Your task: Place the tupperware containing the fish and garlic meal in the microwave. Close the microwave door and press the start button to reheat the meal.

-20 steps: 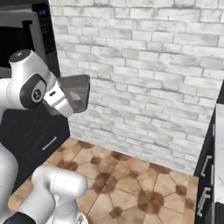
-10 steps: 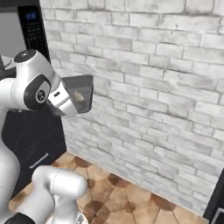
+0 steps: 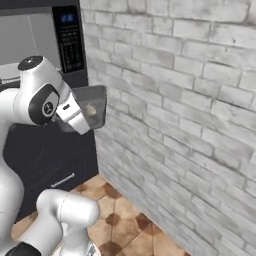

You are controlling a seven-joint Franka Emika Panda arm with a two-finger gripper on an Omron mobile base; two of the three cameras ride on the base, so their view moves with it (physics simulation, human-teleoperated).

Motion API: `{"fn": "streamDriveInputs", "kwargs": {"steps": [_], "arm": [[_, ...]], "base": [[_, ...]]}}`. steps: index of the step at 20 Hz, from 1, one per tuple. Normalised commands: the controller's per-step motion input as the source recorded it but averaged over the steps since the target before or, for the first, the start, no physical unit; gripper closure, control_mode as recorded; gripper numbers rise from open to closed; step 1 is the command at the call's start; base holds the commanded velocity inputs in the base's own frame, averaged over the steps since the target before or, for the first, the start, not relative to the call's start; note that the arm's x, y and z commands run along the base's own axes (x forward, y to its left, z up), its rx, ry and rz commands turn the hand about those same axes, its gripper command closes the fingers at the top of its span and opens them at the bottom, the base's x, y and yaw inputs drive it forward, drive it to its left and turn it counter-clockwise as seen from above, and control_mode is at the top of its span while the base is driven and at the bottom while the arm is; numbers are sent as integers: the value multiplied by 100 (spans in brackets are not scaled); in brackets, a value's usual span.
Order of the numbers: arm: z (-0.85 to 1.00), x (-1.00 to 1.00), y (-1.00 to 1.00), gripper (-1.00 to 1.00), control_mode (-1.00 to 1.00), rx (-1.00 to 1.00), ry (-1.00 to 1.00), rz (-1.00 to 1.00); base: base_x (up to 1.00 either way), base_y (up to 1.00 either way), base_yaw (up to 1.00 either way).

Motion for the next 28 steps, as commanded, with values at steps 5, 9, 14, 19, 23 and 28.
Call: {"fn": "streamDriveInputs", "kwargs": {"steps": [5, 9, 14, 19, 23, 28], "arm": [[0, 0, 0, 100, 100, 0, 0, 0], [0, 0, 0, 100, 100, 0, 0, 0], [0, 0, 0, 100, 100, 0, 0, 0], [0, 0, 0, 100, 100, 0, 0, 0], [0, 0, 0, 100, 100, 0, 0, 0], [0, 0, 0, 100, 100, 0, 0, 0]], "base": [[4, -40, 43], [39, -36, 43], [48, -53, 39], [34, -49, 35], [33, -10, 39], [40, -12, 38]]}}
